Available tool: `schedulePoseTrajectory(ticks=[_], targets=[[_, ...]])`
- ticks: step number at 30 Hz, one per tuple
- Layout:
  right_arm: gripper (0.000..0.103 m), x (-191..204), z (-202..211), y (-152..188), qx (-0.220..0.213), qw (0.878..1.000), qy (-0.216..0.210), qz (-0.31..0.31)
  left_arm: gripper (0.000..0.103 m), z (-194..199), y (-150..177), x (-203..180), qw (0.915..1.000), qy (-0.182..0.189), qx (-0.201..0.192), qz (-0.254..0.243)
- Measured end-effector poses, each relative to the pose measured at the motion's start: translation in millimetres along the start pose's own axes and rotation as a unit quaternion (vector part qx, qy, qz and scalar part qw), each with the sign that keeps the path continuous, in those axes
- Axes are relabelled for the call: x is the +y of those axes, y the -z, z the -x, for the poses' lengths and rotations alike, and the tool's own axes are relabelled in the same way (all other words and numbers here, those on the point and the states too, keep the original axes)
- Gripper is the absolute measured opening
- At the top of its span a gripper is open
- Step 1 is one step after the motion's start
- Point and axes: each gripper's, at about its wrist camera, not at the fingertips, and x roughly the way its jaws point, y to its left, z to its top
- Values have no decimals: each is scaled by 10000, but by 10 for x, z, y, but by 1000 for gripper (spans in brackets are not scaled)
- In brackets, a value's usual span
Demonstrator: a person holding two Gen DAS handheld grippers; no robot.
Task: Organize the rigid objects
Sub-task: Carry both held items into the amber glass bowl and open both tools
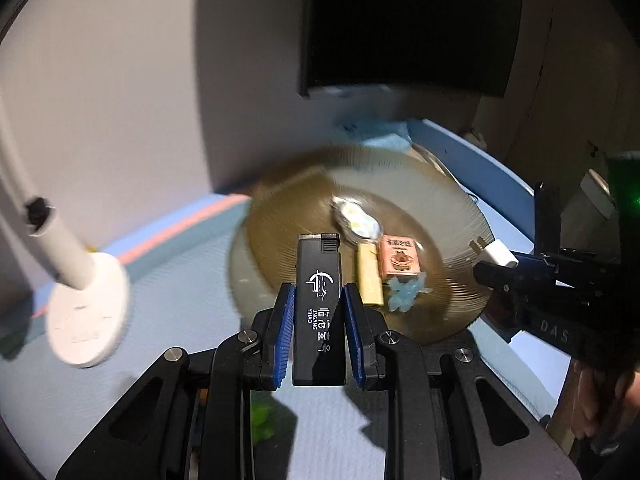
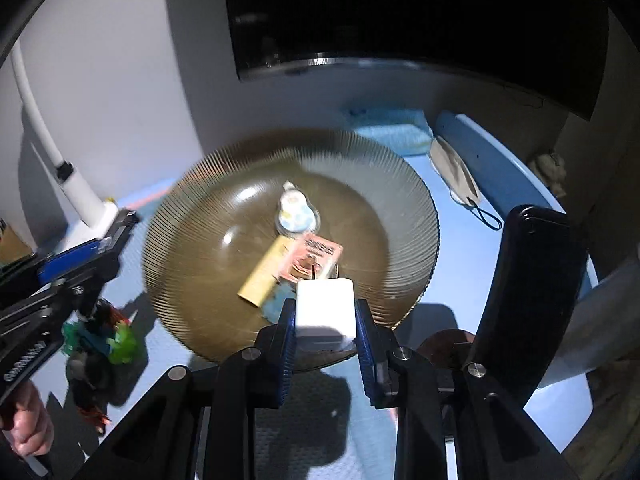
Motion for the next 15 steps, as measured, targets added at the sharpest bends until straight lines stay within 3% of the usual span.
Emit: schedulePoseTrajectory(ticks=[8, 9, 10, 15], targets=[[27, -10, -260, -1, 402, 9989, 169, 179, 22, -404, -8, -157, 9994, 63, 341, -87], [27, -4, -268, -6, 424, 9987, 208, 175, 28, -411, -9, -143, 9994, 70, 330, -45], [28, -1, -267, -11, 430, 9987, 230, 140, 43, -400, -16, -113, 9995, 67, 316, 17], [29, -86, 62, -5, -105, 9997, -94, -209, 50, 152, 30, 169, 9989, 127, -221, 393]])
